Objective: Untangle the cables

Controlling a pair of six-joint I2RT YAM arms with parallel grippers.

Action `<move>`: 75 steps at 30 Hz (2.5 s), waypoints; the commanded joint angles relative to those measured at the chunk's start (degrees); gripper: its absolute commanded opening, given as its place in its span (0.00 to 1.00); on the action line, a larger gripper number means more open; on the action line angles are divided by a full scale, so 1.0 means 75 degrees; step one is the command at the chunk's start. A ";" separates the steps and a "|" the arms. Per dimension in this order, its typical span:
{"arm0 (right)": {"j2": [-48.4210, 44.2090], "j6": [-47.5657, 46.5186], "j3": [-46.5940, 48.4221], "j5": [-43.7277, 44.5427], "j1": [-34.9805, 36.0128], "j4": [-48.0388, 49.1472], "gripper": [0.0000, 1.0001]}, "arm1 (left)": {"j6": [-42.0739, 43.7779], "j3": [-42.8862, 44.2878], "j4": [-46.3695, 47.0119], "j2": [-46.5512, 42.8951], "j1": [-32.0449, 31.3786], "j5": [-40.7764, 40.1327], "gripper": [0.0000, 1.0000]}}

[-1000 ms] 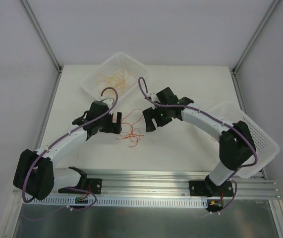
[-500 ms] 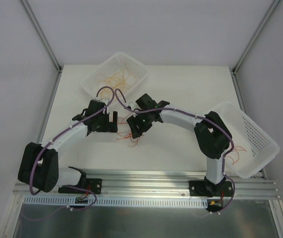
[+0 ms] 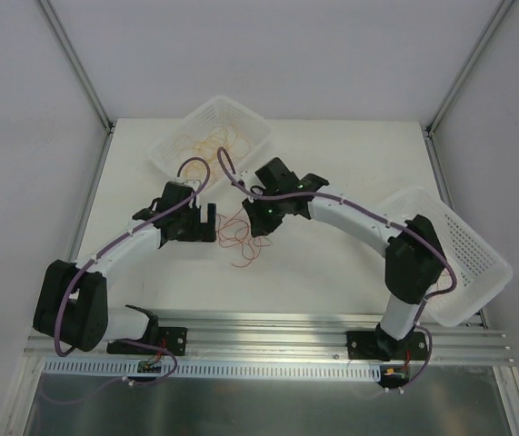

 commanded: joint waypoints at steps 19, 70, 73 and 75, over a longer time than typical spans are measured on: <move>-0.3217 0.0210 0.1462 0.2273 -0.0141 -0.1193 0.01 | -0.0088 0.0249 0.0022 -0.0396 0.0099 0.0497 0.99; -0.5034 0.0258 0.0205 0.2554 -0.0176 -0.1273 0.01 | -0.8888 -0.0724 0.2202 0.1313 -0.1401 -0.0369 0.40; -0.5163 0.0060 0.0264 0.2952 -0.0188 -0.1437 0.01 | -0.8901 -0.0735 0.2213 0.1361 -0.1401 -0.0556 0.12; -0.5256 -0.0081 0.0334 0.3431 -0.0176 -0.1670 0.01 | -0.8795 -0.0747 0.2202 0.1291 -0.1354 -0.0732 0.01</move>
